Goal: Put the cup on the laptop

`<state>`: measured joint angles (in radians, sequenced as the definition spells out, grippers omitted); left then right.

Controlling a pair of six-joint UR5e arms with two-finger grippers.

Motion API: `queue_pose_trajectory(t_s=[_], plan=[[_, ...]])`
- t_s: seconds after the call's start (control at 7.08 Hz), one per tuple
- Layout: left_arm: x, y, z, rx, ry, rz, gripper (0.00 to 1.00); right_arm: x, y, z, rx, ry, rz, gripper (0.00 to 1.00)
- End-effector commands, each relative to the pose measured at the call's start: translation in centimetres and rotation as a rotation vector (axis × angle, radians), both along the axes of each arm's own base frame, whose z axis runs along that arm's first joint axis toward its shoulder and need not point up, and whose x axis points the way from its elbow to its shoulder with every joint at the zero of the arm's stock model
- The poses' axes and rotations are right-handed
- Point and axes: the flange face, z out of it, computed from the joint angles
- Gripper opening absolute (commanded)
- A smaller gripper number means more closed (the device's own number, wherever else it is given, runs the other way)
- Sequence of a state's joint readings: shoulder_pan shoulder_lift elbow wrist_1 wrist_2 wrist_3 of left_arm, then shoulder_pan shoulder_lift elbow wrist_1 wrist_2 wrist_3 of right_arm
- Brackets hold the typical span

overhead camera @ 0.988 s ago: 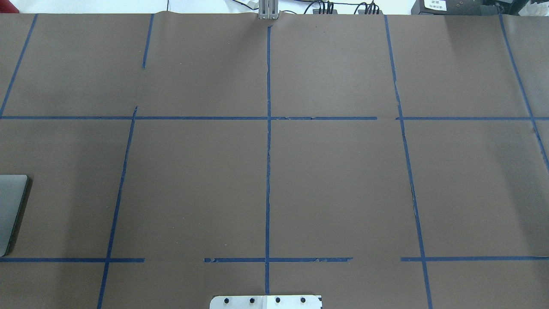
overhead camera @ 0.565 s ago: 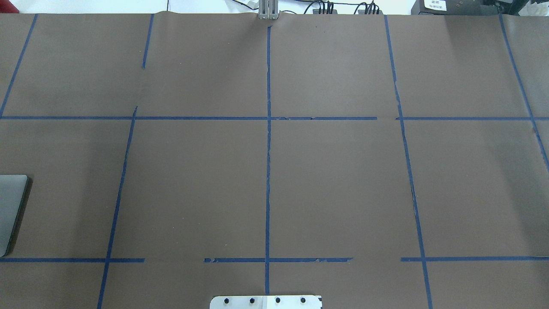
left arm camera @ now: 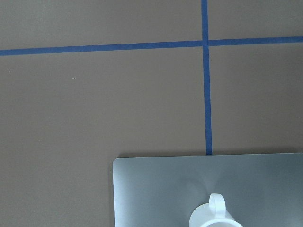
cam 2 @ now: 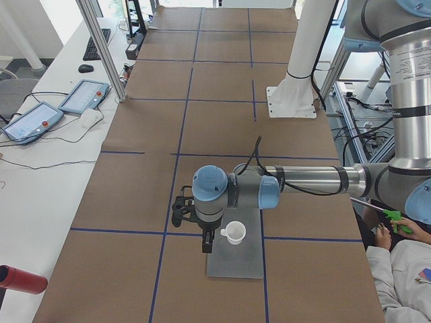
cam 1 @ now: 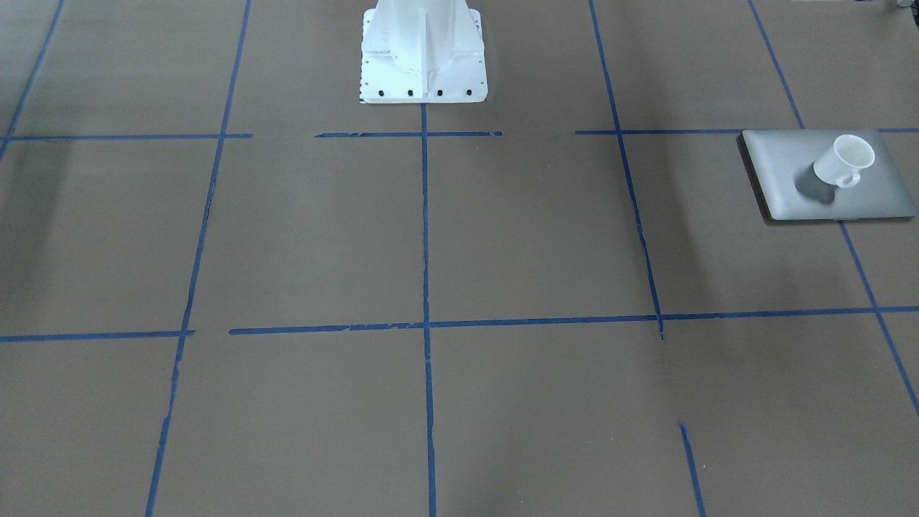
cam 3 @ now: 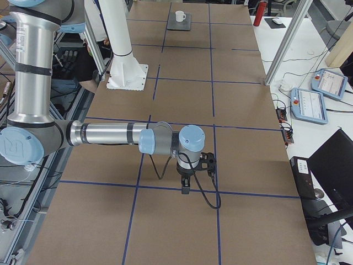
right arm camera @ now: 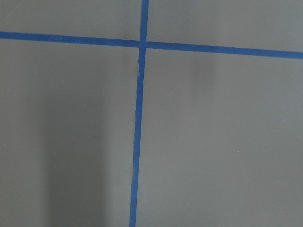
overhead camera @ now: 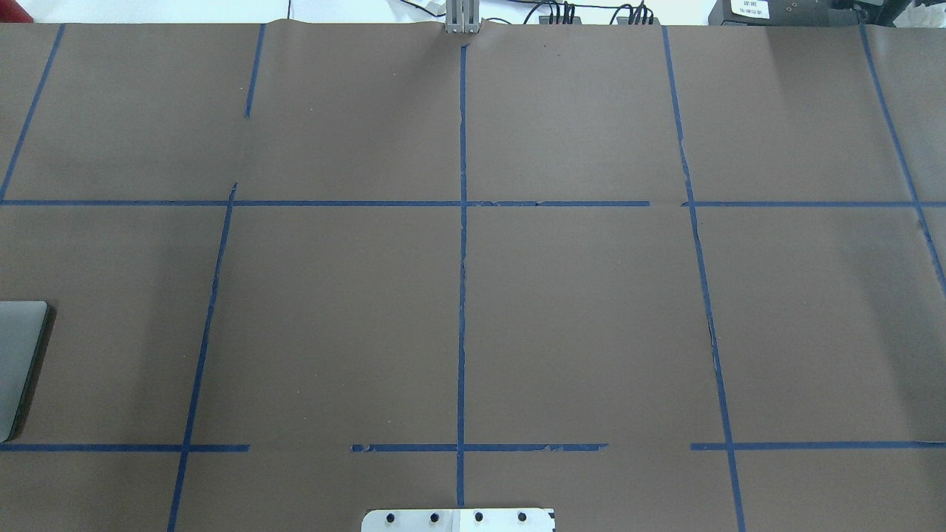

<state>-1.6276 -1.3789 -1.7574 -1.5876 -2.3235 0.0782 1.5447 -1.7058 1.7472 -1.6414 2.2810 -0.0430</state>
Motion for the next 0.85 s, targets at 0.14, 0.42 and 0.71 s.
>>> queue_pose_trajectory(t_s=[0.14,0.42,0.71], plan=[[0.06,-0.17,-0.51,0.013,0.0,0.002,1.0,0.01,0.0,0.01,0.0,0.001,0.0,1.0],[0.05,-0.25,-1.1,0.024,-0.001,0.002,1.0,0.0,0.0,0.0,0.0,0.0,0.0,1.0],[0.04,-0.23,-1.07,0.022,-0.002,0.002,1.0,0.0,0.0,0.0,0.0,0.0,0.0,1.0]])
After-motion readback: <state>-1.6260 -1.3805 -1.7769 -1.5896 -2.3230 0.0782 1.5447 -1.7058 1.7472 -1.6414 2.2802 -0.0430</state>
